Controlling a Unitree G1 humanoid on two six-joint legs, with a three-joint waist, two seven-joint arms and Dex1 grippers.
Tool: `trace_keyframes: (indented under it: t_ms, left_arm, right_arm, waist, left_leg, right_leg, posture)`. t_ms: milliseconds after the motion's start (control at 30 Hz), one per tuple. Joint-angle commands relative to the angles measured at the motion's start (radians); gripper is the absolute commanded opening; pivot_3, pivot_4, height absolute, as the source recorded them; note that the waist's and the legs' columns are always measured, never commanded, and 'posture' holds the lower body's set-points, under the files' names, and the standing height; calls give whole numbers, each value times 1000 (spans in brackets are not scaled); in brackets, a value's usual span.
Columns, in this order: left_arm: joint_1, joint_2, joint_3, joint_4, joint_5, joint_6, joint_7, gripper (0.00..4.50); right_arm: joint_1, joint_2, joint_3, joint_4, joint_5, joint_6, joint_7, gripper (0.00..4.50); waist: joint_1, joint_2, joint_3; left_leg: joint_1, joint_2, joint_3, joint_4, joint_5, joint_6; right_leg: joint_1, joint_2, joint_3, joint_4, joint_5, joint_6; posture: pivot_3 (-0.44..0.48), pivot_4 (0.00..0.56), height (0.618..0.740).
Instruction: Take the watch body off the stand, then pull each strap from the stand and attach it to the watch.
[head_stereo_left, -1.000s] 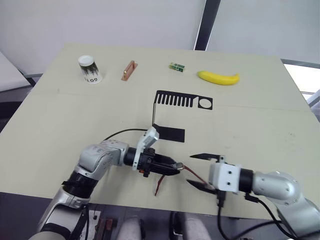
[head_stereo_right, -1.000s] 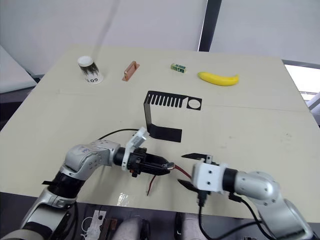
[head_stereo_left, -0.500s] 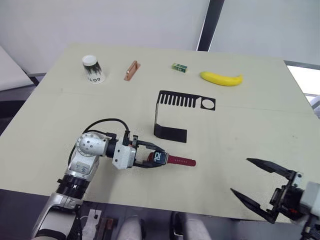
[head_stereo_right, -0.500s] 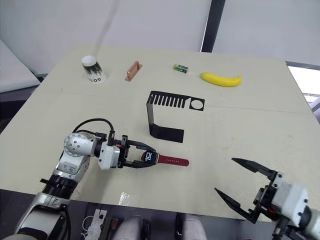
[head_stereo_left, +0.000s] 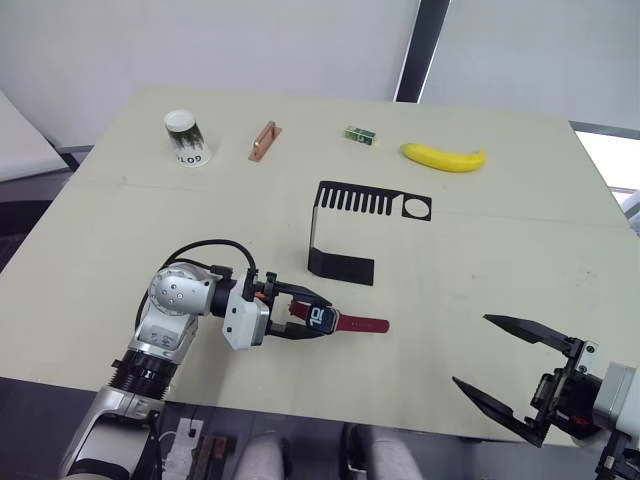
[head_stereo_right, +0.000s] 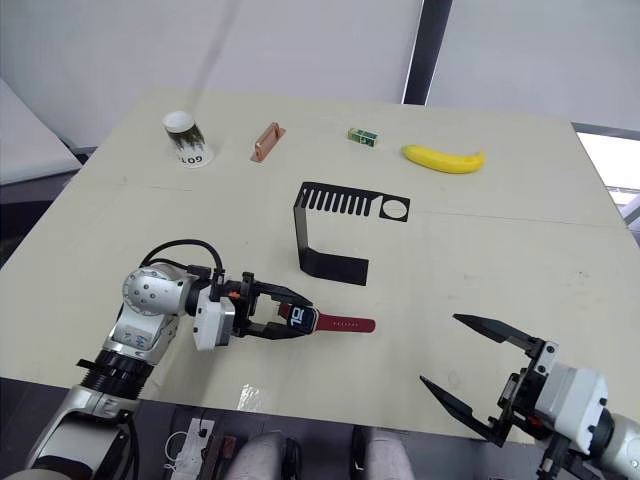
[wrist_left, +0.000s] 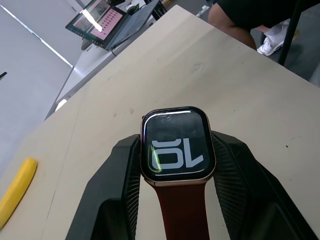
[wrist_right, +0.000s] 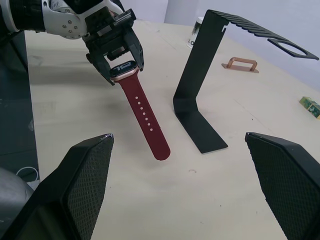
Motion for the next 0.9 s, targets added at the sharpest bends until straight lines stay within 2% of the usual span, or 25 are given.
trace_keyframes:
  t_ms: [33,133,167,267,333,467,633,700,900]
  left_arm:
    - [-4,7,-11,-71,-36,88,19,1576]
    - [-21,-14,-35,-201,-105,493,145,1576]
    - [-30,-20,-54,-228,-104,570,158,1576]
    - [-45,-47,-93,-267,-77,696,196,1576]
    - [-57,-73,-146,-245,-9,752,232,1576]
    - [-64,-149,-240,-151,116,706,276,1576]
    - [-63,-187,-320,-77,243,709,317,1576]
    - [-52,-169,-322,-68,276,684,326,1576]
    - [-3,-91,-280,-86,256,603,275,1576]
  right_arm:
    - [-1,3,8,7,-8,-20,5,4469]
    - [7,15,11,54,-15,-56,34,4469]
    - [12,15,10,67,-16,-67,45,4469]
    - [18,14,4,88,-12,-87,61,4469]
    - [23,10,1,95,-10,-94,68,4469]
    - [40,4,-10,96,-2,-100,81,4469]
    - [83,-2,-30,63,13,-91,89,4469]
    - [100,-5,-35,55,20,-89,95,4469]
    - [114,-12,-50,69,30,-87,113,4469]
  waist:
    - [0,0,0]
    - [0,0,0]
    - [1,0,0]
    - [1,0,0]
    - [1,0,0]
    - [1,0,0]
    - [1,0,0]
    - [1,0,0]
    - [0,0,0]
  left_leg:
    - [0,0,0,0,0,0]
    - [0,0,0,0,0,0]
    - [0,0,0,0,0,0]
    - [0,-1,0,1,0,0]
    - [0,-1,0,1,0,-1]
    - [1,-1,0,1,1,-1]
    - [1,0,0,1,0,-1]
    - [1,0,0,1,0,0]
    - [2,1,0,1,0,0]
  right_leg:
    - [0,0,0,0,0,0]
    - [0,0,0,0,0,0]
    - [0,0,0,0,0,0]
    - [1,0,0,0,-1,2]
    - [1,0,0,0,-1,2]
    - [2,1,1,0,-1,2]
    - [1,1,1,0,-1,2]
    - [1,1,1,0,-1,1]
    - [1,0,1,0,-1,1]
  posture:
    - [0,150,740]
    - [0,150,740]
    - [0,150,740]
    - [0,150,740]
    - [0,150,740]
    - [0,150,740]
    - [0,150,740]
    - [0,150,740]
    - [0,150,740]
